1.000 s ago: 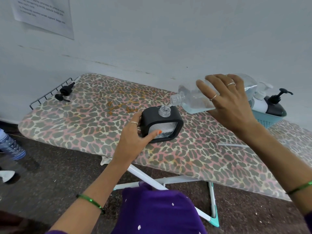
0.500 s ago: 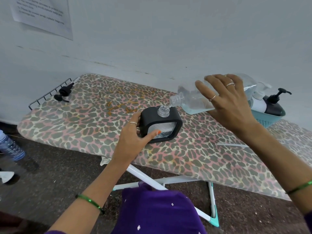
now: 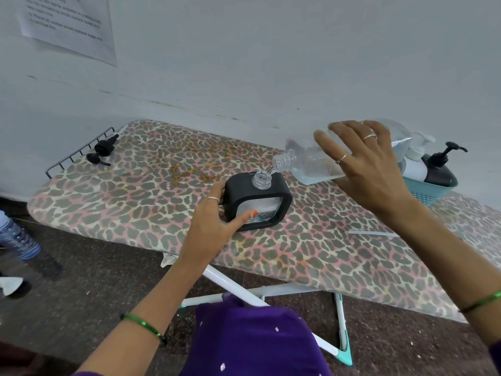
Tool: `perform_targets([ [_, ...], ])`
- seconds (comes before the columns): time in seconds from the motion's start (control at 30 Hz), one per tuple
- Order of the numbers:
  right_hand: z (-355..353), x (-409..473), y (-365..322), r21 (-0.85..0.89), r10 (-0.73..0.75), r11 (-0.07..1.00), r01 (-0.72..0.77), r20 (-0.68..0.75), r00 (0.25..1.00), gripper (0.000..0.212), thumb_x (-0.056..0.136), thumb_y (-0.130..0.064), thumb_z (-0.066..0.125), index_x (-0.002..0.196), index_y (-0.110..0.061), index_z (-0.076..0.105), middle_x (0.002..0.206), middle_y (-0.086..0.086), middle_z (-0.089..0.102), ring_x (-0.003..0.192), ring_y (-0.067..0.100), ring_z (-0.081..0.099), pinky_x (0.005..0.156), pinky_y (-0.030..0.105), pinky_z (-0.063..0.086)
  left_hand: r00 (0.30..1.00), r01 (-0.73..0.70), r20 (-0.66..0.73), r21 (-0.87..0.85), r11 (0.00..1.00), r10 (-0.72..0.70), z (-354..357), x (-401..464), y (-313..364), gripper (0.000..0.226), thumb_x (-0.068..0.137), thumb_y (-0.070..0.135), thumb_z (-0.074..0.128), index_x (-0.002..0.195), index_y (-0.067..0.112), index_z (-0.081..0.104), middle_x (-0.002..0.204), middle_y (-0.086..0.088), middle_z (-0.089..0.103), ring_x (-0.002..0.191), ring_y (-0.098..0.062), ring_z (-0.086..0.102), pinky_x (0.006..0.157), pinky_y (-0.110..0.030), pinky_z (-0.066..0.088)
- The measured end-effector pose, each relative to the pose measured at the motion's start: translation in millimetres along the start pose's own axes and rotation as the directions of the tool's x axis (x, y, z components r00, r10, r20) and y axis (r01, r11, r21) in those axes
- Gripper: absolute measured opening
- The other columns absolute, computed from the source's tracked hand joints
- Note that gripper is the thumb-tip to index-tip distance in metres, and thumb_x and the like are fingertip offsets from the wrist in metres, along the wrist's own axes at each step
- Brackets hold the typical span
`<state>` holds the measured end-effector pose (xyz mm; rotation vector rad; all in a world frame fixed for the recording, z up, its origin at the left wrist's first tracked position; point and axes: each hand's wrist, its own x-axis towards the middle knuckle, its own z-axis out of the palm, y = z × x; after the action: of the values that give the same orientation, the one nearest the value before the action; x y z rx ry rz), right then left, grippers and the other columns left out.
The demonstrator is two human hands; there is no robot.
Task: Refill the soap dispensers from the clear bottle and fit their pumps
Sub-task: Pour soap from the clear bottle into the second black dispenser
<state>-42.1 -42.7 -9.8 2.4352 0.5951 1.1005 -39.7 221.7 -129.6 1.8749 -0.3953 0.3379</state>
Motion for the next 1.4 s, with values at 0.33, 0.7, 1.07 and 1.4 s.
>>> perform_targets([
  [0.33,0.9,0.8,-2.5,-0.007,-0.012,1.000,0.012,0.030,0.999,0.081,0.061,0.001,0.077,0.131,-0.017,0.039,0.123,0.017,0.056,0.112,0.037,0.052,0.095,0.052,0.035,1.000,0.014,-0.005,0.006,1.000,-0.014,0.0,-0.5,-0.6,0.074,0.074,0.049,0.071,0.137,0.021,0.045,0.113,0.007,0.061,0.102,-0.007,0.062,0.080,-0.016,0.054],
  [0.7,3.2,1.1,-4.1,0.000,-0.009,1.000,0.009,0.008,1.000,0.081,0.060,0.004,0.075,0.130,-0.017,0.040,0.122,0.016,0.057,0.111,0.036,0.052,0.093,0.051,0.036,1.000,0.011,-0.004,0.006,1.000,-0.011,0.1,-0.3,-3.3,0.071,0.077,0.043,0.075,0.137,0.021,0.045,0.117,0.005,0.062,0.105,-0.010,0.061,0.083,-0.020,0.055],
  [1.07,4.6,1.9,-3.5,0.010,-0.023,1.000,0.023,-0.011,1.000,0.079,0.061,0.005,0.074,0.129,-0.016,0.040,0.121,0.017,0.057,0.111,0.036,0.053,0.093,0.051,0.036,1.000,0.012,0.000,0.015,1.000,-0.012,0.5,-0.4,-4.3,0.071,0.077,0.045,0.074,0.137,0.021,0.045,0.116,0.005,0.062,0.106,-0.009,0.062,0.084,-0.022,0.056],
  [1.4,11.9,-6.5,-11.2,0.078,0.030,0.996,-0.032,0.026,0.999,0.082,0.059,0.001,0.078,0.130,-0.016,0.040,0.122,0.015,0.057,0.111,0.035,0.051,0.092,0.048,0.035,1.000,0.015,0.007,0.014,1.000,-0.015,-0.2,-1.1,-3.6,0.068,0.077,0.045,0.074,0.135,0.025,0.045,0.113,0.009,0.061,0.104,-0.007,0.061,0.082,-0.019,0.055],
])
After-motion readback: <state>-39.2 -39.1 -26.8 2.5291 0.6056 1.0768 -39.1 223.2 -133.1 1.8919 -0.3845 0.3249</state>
